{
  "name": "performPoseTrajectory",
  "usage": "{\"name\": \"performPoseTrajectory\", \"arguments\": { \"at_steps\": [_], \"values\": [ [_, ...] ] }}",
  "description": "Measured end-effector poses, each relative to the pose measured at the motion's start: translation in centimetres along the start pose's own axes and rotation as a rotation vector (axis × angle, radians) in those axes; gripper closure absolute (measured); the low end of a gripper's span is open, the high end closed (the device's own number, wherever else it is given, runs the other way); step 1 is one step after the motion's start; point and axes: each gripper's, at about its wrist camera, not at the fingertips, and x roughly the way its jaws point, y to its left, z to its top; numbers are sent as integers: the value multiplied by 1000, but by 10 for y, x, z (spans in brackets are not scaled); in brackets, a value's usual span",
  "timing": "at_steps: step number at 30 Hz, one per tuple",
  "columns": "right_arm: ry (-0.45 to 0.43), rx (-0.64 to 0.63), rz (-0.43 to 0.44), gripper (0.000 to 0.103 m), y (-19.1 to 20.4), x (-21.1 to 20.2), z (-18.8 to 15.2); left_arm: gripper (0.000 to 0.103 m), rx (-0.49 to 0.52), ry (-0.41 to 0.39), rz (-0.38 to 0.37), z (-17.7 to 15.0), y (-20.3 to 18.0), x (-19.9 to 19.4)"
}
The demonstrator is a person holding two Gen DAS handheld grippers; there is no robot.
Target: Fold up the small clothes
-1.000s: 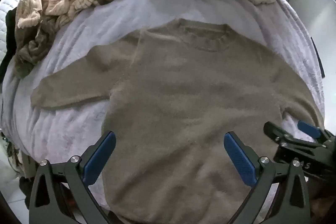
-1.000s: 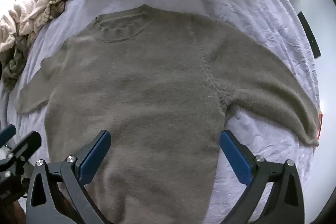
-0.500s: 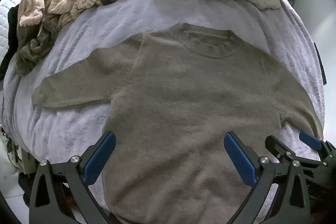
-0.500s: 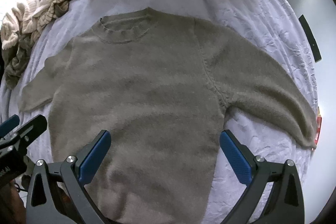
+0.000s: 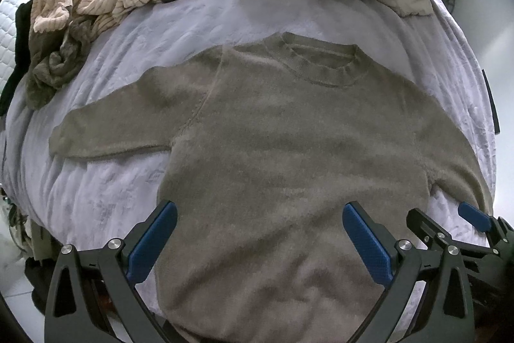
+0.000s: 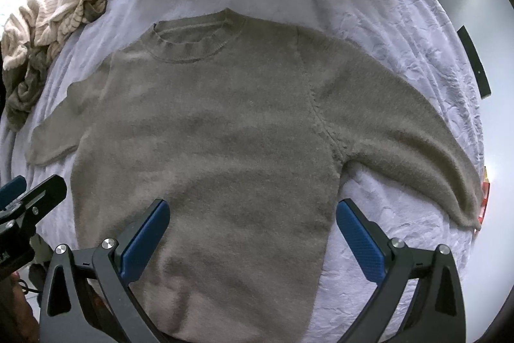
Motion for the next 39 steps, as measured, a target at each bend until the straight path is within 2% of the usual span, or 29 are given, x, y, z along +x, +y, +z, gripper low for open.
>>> {"name": "performPoseTrajectory", "arguments": {
  "at_steps": [39],
  "values": [
    [-15, 18, 0, 0, -1, -4, 3, 0, -16, 4, 3, -3, -1, 2]
  ]
}}
